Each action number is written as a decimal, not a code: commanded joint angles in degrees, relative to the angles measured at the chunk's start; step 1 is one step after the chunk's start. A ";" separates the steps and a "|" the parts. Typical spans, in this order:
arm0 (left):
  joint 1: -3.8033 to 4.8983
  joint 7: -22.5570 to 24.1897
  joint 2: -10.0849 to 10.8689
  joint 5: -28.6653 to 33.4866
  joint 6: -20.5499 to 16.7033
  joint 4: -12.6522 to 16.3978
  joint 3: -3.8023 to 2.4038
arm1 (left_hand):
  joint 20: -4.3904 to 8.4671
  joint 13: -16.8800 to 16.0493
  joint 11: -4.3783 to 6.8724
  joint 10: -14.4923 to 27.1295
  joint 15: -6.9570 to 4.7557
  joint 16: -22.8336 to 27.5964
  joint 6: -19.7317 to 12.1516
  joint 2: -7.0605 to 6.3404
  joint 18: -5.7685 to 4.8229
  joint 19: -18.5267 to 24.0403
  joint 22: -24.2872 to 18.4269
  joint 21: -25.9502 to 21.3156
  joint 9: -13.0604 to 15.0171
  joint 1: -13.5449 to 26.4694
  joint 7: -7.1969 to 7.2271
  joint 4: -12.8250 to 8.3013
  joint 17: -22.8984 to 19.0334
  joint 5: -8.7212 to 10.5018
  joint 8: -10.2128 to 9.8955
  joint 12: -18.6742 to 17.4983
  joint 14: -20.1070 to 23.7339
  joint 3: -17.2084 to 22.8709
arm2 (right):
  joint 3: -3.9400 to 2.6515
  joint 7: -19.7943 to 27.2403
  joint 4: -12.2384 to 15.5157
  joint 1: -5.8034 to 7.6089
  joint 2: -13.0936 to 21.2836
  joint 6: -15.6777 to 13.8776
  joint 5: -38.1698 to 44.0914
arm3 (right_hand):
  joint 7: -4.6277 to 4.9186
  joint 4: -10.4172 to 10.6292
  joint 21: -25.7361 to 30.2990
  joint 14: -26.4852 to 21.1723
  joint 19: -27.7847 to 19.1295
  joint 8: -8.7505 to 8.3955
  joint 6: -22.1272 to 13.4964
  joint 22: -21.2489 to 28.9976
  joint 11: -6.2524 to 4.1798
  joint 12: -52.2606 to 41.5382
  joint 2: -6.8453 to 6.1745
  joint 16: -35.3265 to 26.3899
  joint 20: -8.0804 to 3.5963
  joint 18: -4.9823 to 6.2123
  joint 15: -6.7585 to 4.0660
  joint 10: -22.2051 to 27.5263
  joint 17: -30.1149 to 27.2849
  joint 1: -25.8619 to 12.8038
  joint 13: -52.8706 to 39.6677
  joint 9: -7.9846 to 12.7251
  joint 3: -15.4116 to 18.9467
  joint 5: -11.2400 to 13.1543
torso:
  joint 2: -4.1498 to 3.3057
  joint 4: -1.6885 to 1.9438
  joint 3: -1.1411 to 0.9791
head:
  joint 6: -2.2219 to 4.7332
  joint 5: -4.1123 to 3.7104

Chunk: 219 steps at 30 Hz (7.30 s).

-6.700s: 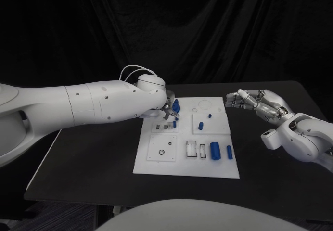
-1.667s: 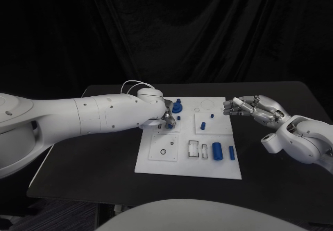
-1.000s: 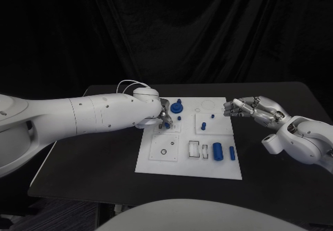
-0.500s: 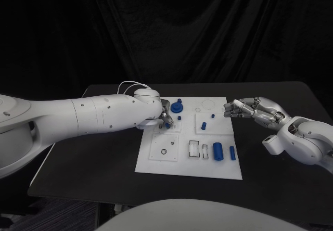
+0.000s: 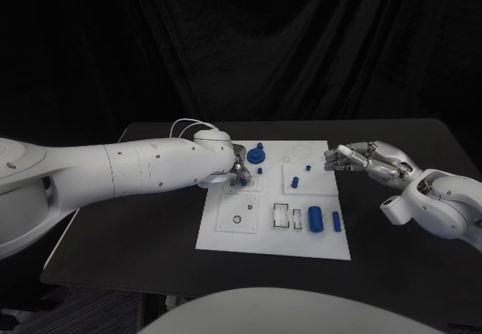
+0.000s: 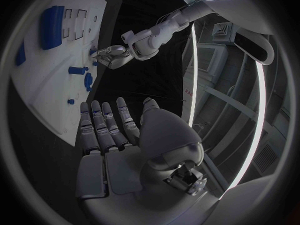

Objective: Assemble the parts on the task board

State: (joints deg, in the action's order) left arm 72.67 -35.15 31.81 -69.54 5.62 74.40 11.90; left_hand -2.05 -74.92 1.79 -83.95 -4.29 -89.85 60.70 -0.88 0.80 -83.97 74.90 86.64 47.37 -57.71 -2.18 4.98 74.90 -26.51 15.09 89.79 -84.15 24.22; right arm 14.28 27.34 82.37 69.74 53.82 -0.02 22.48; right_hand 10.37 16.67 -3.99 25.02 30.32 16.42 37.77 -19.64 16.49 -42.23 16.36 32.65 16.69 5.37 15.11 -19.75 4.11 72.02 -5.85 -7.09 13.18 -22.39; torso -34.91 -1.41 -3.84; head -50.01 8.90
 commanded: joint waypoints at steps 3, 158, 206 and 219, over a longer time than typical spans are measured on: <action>-0.49 0.24 -0.04 0.04 0.28 0.23 0.17 | 0.13 -15.08 0.12 -6.05 -0.28 -0.15 -0.07 0.02 0.99 -1.08 8.88 -0.41 0.03 0.45 0.22 -0.06 15.10 0.30 -0.41 0.21 -5.85 0.38 | -0.06 -1.02 -0.06 -0.17 -0.01 0.91 0.15 | 4.04 -0.03 -0.16 -0.11 0.13 0.22 -0.37 0.11 -0.22 -0.23 0.02 0.33 -0.05 -0.01 -0.01 0.31 0.00 0.70 0.07 0.04 -0.19 -0.34 | -0.02 0.07 -0.02 | 0.01 -0.08; -3.24 3.96 1.89 0.04 -7.60 1.16 0.18 | 0.27 -15.08 0.20 -6.05 -0.44 -0.15 0.50 0.21 1.60 0.44 6.86 -2.17 2.18 2.91 0.23 -0.28 15.10 0.76 -1.37 0.21 -5.85 1.47 | -0.06 -4.38 -0.97 -1.03 0.35 5.32 0.17 | 4.71 0.03 -0.21 -0.75 0.26 1.15 -0.38 0.74 -0.63 -1.36 0.11 1.73 -0.04 0.15 -0.20 0.36 -0.10 2.87 0.87 -0.06 -1.25 -1.42 | -0.10 0.09 -0.03 | 0.01 0.76; -1.97 7.49 7.01 0.04 -21.17 6.61 0.07 | 0.41 -15.08 0.31 -6.05 -0.57 -0.15 -2.56 3.95 1.39 -0.73 8.41 -2.43 17.76 7.01 0.41 11.71 15.10 14.91 1.95 0.21 -5.85 -22.42 | -0.06 -5.73 -0.85 -1.04 0.72 5.51 0.17 | 4.94 0.08 -0.42 -0.61 0.92 1.82 0.15 0.64 -0.95 -2.04 -0.16 2.42 -0.05 0.34 -0.42 -0.25 -0.07 2.82 1.04 -0.23 -1.05 -1.40 | -0.14 0.07 0.01 | 0.01 0.95; 2.63 8.17 8.91 0.04 -19.13 8.48 0.05 | 0.21 -15.08 0.04 -6.05 -0.34 -0.15 -4.21 5.47 1.31 -0.89 8.79 -2.33 18.75 5.33 0.11 11.60 15.10 12.30 1.37 0.21 -5.85 -23.73 | -0.07 -5.99 -0.57 -1.01 0.94 5.07 0.17 | 4.91 0.12 -0.44 -0.59 0.97 1.90 0.20 0.65 -0.94 -2.11 -0.16 2.51 -0.05 0.37 -0.43 -0.30 -0.07 2.65 1.08 -0.24 -0.95 -1.33 | -0.14 -0.05 -0.14 | 0.01 1.10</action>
State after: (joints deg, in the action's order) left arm 74.67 -28.28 40.70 -69.51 -14.39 82.63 12.05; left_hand -1.83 -74.92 1.70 -84.04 -4.49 -89.85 56.79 4.56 2.17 -83.78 74.93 83.98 66.08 -52.04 -2.15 16.52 74.90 -14.07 16.73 89.80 -83.94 0.80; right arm 14.27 22.35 81.60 68.81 54.67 5.39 22.56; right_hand 10.57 16.67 -4.22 24.64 30.94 18.08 37.57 -18.96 15.86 -44.15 16.27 34.93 16.48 5.37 14.72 -19.97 4.10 74.36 -4.85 -7.24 12.22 -23.72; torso -35.06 -1.43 -3.92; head -49.99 10.04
